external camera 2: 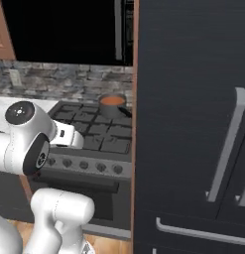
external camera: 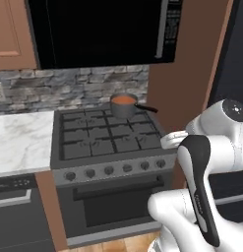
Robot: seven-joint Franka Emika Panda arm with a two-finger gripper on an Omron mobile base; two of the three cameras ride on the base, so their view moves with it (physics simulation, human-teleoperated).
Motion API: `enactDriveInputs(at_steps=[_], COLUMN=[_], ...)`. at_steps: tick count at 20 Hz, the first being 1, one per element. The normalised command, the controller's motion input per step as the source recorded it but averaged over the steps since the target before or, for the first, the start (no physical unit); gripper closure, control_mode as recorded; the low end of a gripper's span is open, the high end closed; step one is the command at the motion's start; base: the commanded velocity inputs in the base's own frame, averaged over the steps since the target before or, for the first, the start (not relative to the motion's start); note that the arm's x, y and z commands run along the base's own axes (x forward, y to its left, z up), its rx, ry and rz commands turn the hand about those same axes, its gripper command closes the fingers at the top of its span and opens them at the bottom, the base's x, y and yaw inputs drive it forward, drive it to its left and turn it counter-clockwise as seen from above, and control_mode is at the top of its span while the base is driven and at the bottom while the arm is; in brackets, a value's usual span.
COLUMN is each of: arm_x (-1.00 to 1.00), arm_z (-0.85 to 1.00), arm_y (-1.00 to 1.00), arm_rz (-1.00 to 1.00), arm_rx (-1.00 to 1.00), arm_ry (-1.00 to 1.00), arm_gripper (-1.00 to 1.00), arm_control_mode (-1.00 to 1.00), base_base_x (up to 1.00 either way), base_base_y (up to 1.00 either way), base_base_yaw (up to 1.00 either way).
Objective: Retrieve the fish from the fridge and place it on the saucepan with marinade on the stove.
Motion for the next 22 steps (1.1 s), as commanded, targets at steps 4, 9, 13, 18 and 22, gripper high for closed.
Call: enactDriveInputs(at_steps=[4, 9, 13, 18, 22], arm_x=[0.0, 0.0, 0.0, 0.0, 0.0], arm_z=[0.0, 0.0, 0.0, 0.0, 0.0], arm_y=[0.0, 0.0, 0.0, 0.0, 0.0], arm_rz=[0.0, 0.0, 0.0, 0.0, 0.0], arm_rx=[0.0, 0.0, 0.0, 0.0, 0.0], arm_ry=[0.0, 0.0, 0.0, 0.0, 0.0], arm_gripper=[-1.0, -1.0, -1.0, -1.0, -1.0], arm_control_mode=[1.0, 1.0, 1.0, 1.0, 1.0], base_base_x=[-0.24, -0.31, -0.4, -0.39, -0.24], base_base_y=[-0.97, -1.0, -1.0, -1.0, -0.72], base_base_yaw=[-0.04, -0.03, -0.03, -0.03, 0.0])
